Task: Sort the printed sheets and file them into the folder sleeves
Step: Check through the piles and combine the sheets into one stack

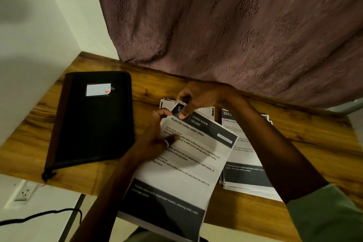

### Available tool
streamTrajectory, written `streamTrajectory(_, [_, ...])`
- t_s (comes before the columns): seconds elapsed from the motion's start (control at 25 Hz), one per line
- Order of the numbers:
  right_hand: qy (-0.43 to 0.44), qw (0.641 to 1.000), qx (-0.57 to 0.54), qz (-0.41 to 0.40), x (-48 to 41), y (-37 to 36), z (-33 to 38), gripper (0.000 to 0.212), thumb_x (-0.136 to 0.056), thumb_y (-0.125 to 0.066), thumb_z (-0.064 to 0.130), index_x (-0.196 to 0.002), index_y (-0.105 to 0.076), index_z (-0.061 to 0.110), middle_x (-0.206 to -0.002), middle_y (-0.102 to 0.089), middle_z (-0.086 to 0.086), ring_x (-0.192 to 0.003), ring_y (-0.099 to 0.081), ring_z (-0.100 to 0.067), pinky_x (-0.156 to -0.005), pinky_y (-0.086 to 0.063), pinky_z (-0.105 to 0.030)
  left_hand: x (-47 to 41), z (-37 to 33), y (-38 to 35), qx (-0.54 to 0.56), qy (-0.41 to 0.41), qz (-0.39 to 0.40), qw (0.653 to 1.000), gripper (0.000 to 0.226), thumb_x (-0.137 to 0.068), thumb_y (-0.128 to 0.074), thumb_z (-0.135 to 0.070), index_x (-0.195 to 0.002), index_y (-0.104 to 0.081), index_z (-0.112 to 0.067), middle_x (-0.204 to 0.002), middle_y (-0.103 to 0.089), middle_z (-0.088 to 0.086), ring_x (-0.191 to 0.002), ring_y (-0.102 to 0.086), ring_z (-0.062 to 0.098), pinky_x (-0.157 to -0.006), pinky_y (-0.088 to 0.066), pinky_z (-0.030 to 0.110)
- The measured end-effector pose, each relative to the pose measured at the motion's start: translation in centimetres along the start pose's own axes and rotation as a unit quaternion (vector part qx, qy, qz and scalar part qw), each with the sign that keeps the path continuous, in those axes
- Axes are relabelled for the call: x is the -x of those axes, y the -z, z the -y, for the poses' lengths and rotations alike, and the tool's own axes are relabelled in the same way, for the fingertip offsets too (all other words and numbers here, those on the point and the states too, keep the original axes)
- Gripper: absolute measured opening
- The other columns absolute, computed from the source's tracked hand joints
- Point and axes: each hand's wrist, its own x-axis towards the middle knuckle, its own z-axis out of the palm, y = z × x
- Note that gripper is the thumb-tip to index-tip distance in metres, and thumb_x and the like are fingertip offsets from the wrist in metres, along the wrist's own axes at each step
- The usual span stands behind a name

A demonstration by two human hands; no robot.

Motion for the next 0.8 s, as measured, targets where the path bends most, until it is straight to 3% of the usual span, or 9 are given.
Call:
streamTrajectory(0.04, [0.023, 0.996, 0.071, 0.046, 5.8, -0.6, 9.9, 0.044, -0.080, -0.076, 0.045, -0.114, -0.063, 0.021, -0.121, -0.068, -0.004, -0.108, -0.067, -0.018, -0.088, -0.058, -0.034, 0.0, -0.1, 0.1, 0.001, 0.002, -0.006, 1.000, 0.056, -0.092, -0.064, -0.003, -0.130, -0.030, -0.025, -0.113, -0.064, 0.003, -0.095, -0.073, 0.024, -0.074, -0.063, 0.044])
streamTrajectory(0.08, [0.045, 0.994, 0.063, 0.077, 8.9, -1.9, 16.4, 0.036, -0.081, -0.076, 0.039, -0.107, -0.066, 0.017, -0.109, -0.072, -0.004, -0.097, -0.070, -0.017, -0.083, -0.059, -0.033, -0.1, 0.0, 0.1, 0.002, 0.001, -0.014, 1.000, 0.060, -0.091, -0.065, -0.002, -0.132, -0.028, -0.024, -0.114, -0.063, 0.004, -0.095, -0.073, 0.024, -0.073, -0.063, 0.045])
streamTrajectory(0.16, [0.077, 0.992, 0.075, 0.066, 14.2, -1.9, 23.7, 0.030, -0.080, -0.078, 0.025, -0.103, -0.069, 0.008, -0.097, -0.074, -0.009, -0.088, -0.071, -0.024, -0.081, -0.060, -0.040, -0.2, 0.2, 0.1, 0.012, 0.002, -0.017, 1.000, 0.067, -0.089, -0.067, -0.001, -0.137, -0.026, -0.022, -0.119, -0.061, 0.004, -0.097, -0.072, 0.020, -0.071, -0.063, 0.041])
streamTrajectory(0.28, [0.077, 0.993, 0.068, 0.064, 15.8, -2.1, 24.4, 0.029, -0.081, -0.078, 0.021, -0.104, -0.070, 0.005, -0.096, -0.073, -0.012, -0.087, -0.071, -0.027, -0.081, -0.058, -0.046, 0.1, 0.2, -0.3, 0.036, 0.037, -0.012, 0.999, 0.059, -0.090, -0.067, -0.006, -0.133, -0.033, -0.027, -0.112, -0.064, -0.001, -0.090, -0.072, 0.007, -0.064, -0.060, 0.025])
streamTrajectory(0.44, [0.062, 0.994, 0.060, 0.073, 15.8, -2.1, 23.9, 0.034, -0.083, -0.076, 0.023, -0.111, -0.068, 0.006, -0.103, -0.074, -0.006, -0.091, -0.072, -0.016, -0.084, -0.059, -0.039, 0.1, 0.4, -0.7, 0.002, 0.060, 0.001, 0.998, 0.024, -0.094, -0.064, -0.017, -0.111, -0.053, -0.030, -0.103, -0.070, -0.007, -0.084, -0.071, 0.003, -0.065, -0.059, 0.022])
streamTrajectory(0.52, [0.062, 0.996, 0.030, 0.048, 16.4, -1.9, 23.6, 0.036, -0.082, -0.077, 0.025, -0.113, -0.069, 0.008, -0.105, -0.073, -0.004, -0.095, -0.070, -0.016, -0.088, -0.058, -0.035, 0.1, 0.4, -0.7, 0.014, 0.059, 0.001, 0.998, 0.019, -0.094, -0.064, -0.018, -0.109, -0.056, -0.028, -0.102, -0.072, -0.005, -0.084, -0.073, 0.005, -0.065, -0.059, 0.022])
streamTrajectory(0.68, [0.036, 0.991, -0.087, -0.091, 18.6, -0.8, 22.4, 0.031, -0.083, -0.076, 0.029, -0.112, -0.070, 0.018, -0.104, -0.073, 0.004, -0.096, -0.068, -0.007, -0.086, -0.055, -0.021, 0.5, 0.7, -0.3, 0.060, 0.064, -0.018, 0.996, 0.021, -0.095, -0.063, -0.017, -0.114, -0.057, -0.022, -0.100, -0.074, 0.002, -0.085, -0.075, 0.013, -0.062, -0.059, 0.024])
streamTrajectory(0.8, [0.012, 0.935, -0.294, -0.199, 19.8, -1.6, 19.4, 0.029, -0.087, -0.072, 0.027, -0.114, -0.067, 0.019, -0.109, -0.073, -0.003, -0.099, -0.071, -0.018, -0.089, -0.055, -0.032, 0.9, 1.7, 0.5, 0.099, 0.075, -0.041, 0.991, 0.030, -0.094, -0.064, -0.024, -0.122, -0.057, -0.021, -0.106, -0.075, 0.004, -0.091, -0.075, 0.022, -0.072, -0.061, 0.034])
